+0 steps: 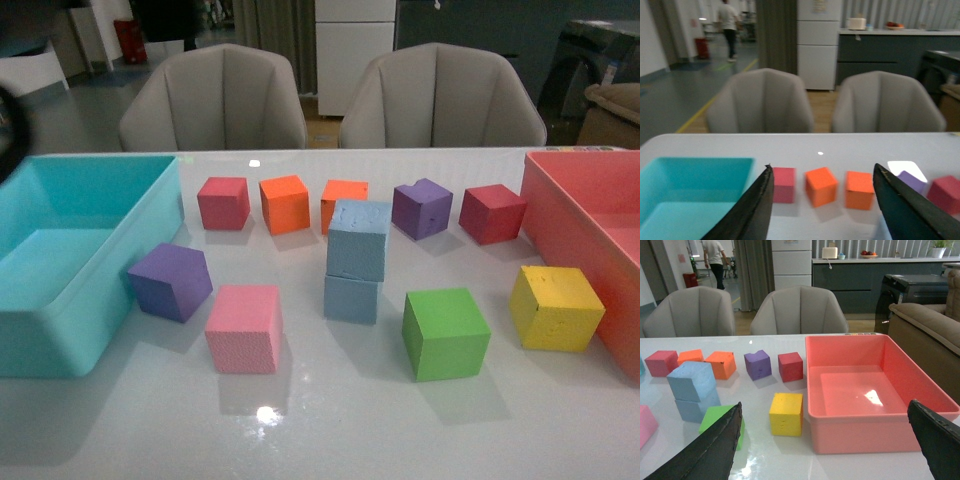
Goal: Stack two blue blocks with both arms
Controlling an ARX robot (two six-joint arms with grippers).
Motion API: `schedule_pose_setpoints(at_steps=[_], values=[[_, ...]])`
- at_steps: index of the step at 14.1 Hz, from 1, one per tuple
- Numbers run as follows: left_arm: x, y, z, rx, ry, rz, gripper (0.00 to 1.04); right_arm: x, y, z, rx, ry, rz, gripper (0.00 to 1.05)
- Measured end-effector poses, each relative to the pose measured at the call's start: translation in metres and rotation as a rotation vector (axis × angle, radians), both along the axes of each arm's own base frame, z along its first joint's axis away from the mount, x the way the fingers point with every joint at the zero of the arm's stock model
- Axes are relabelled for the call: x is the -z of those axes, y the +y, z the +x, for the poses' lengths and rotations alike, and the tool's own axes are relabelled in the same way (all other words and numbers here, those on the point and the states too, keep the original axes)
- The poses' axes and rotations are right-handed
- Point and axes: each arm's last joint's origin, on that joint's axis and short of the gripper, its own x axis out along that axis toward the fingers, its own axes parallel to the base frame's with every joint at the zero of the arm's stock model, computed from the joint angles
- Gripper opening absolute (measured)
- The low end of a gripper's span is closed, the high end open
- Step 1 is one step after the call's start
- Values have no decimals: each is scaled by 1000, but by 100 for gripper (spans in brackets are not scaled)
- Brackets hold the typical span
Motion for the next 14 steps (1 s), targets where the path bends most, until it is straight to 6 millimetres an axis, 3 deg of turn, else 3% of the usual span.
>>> schedule_pose_setpoints(at_steps=[1, 4, 7, 9, 14], values=[[15, 26, -15, -36, 15, 12, 46, 0, 0, 0, 0, 0, 0, 98], [24, 33, -23, -23, 36, 23, 39, 0, 0, 0, 0, 0, 0, 98], [45, 67, -54, -3, 51, 30, 2, 0, 0, 0, 0, 0, 0, 98], [55, 85, -71, -15, 54, 33, 2, 0, 0, 0, 0, 0, 0, 98], [68, 107, -101, -8, 58, 32, 2, 0, 0, 0, 0, 0, 0, 98]])
